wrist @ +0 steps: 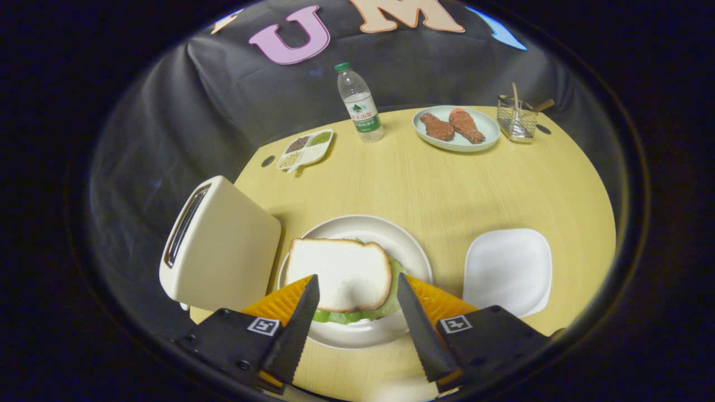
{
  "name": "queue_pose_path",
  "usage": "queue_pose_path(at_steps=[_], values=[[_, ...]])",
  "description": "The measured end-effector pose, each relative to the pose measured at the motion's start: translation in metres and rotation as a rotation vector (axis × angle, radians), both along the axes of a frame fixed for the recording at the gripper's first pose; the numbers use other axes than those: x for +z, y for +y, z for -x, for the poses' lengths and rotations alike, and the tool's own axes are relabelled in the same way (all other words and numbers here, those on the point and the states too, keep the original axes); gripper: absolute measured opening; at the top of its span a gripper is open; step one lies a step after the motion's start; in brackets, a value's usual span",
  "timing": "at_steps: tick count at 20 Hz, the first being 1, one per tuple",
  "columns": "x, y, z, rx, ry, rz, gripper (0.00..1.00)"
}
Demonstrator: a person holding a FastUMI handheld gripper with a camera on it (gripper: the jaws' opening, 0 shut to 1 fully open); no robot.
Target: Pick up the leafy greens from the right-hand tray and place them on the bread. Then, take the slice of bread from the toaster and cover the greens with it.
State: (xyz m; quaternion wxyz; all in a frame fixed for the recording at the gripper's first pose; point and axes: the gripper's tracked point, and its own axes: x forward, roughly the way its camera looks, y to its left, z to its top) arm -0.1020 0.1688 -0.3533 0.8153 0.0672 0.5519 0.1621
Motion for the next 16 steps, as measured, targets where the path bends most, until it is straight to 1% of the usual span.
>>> queue_pose_path(at_steps=[3,5,7,11,16], values=[[0.010,-0.009,-0.003,0.017,-0.042,-0.003,1.00],[0.022,-0.014,-0.008,0.030,-0.097,-0.012,1.00],[0.040,-0.019,-0.016,0.035,-0.179,-0.023,1.00],[0.080,-0.033,-0.036,0.006,-0.375,-0.027,1.00],[0.139,-0.061,-0.060,-0.015,-0.627,0.024,1.00]])
